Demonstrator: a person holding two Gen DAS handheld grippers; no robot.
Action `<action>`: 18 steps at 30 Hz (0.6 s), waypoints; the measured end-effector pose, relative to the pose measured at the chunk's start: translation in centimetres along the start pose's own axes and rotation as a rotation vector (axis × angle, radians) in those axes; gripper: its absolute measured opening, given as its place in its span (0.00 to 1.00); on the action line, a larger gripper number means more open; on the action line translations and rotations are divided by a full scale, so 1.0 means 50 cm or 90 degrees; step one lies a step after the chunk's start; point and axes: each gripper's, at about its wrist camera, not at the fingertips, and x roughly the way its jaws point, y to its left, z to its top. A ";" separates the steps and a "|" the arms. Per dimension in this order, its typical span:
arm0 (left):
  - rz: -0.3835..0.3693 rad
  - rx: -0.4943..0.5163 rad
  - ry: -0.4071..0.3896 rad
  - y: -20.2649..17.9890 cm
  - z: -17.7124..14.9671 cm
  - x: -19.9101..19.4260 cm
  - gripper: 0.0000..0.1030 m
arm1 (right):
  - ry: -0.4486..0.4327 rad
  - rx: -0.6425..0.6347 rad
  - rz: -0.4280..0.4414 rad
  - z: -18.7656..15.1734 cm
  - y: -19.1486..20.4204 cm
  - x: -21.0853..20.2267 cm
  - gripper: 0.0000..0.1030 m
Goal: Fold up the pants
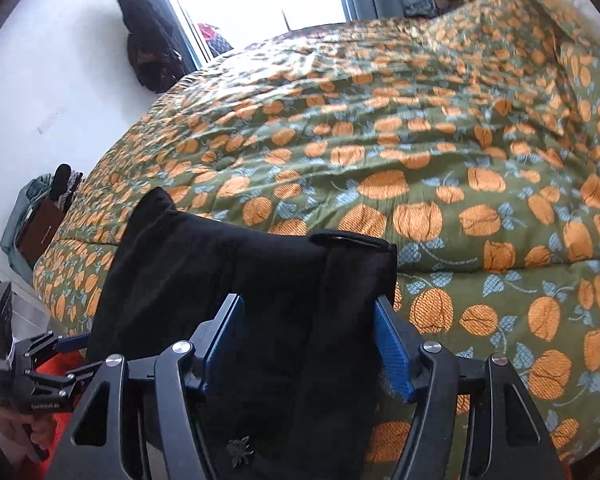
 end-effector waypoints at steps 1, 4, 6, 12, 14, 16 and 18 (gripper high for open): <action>0.000 -0.001 -0.001 0.001 -0.003 -0.001 0.73 | -0.021 -0.008 0.007 -0.009 0.015 -0.028 0.64; 0.001 -0.006 -0.002 0.001 -0.005 0.003 0.76 | -0.058 -0.027 0.055 -0.050 0.056 -0.074 0.64; 0.004 -0.007 -0.001 -0.001 -0.004 0.008 0.77 | -0.042 -0.035 0.073 -0.083 0.075 -0.067 0.63; 0.014 0.004 0.003 -0.017 -0.002 0.017 0.79 | 0.069 -0.001 0.054 -0.149 0.066 0.026 0.63; 0.013 0.001 0.002 -0.018 -0.002 0.018 0.80 | 0.066 -0.008 0.053 -0.144 0.066 0.029 0.64; 0.011 -0.003 0.003 -0.018 -0.001 0.019 0.80 | 0.062 -0.005 0.054 -0.147 0.061 0.031 0.64; 0.011 -0.003 0.003 -0.019 0.000 0.018 0.80 | 0.057 -0.007 0.054 -0.150 0.061 0.030 0.64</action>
